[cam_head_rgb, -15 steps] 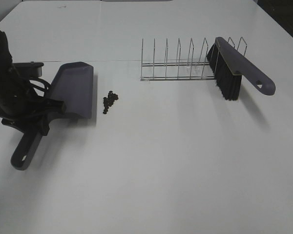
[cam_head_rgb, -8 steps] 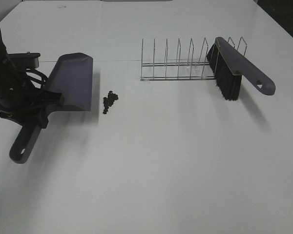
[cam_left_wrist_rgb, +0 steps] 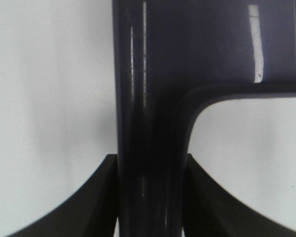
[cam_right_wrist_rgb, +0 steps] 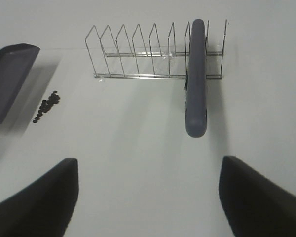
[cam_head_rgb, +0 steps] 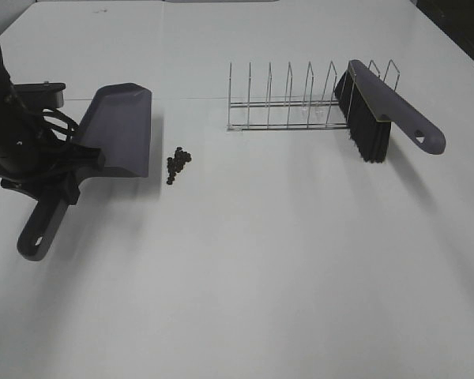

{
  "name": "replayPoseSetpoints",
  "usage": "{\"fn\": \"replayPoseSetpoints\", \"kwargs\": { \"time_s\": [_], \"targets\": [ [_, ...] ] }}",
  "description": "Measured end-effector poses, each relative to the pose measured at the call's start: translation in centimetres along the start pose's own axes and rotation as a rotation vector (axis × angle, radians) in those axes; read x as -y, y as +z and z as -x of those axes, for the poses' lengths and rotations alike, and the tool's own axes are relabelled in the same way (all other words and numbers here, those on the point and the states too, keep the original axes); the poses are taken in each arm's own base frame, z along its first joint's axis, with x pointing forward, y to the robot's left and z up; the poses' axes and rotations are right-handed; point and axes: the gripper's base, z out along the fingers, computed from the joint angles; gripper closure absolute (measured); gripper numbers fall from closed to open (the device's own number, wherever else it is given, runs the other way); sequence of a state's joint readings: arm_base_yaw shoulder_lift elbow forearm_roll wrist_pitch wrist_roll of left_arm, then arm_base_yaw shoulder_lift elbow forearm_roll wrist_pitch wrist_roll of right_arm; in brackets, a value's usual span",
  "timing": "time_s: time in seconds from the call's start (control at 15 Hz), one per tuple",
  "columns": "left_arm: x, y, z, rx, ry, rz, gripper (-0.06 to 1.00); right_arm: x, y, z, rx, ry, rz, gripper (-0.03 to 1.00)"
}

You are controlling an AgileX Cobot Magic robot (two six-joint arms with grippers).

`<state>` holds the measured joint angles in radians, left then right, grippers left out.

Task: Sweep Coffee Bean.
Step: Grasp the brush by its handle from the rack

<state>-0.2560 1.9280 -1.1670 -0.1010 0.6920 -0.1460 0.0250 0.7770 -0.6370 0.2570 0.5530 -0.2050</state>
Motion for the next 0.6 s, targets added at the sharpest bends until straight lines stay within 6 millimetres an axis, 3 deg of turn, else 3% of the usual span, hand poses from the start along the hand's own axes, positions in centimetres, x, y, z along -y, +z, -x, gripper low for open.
{"fn": "replayPoseSetpoints", "kwargs": {
  "time_s": [0.2,0.6],
  "targets": [
    [0.0,0.0,0.0,0.0,0.039,0.0,0.63,0.6,4.6,3.9,-0.088,0.002,-0.001,0.31],
    [0.0,0.0,0.0,0.0,0.062,0.0,0.63,1.6,16.0,11.3,-0.282,0.021,0.043,0.31]
  ]
}}
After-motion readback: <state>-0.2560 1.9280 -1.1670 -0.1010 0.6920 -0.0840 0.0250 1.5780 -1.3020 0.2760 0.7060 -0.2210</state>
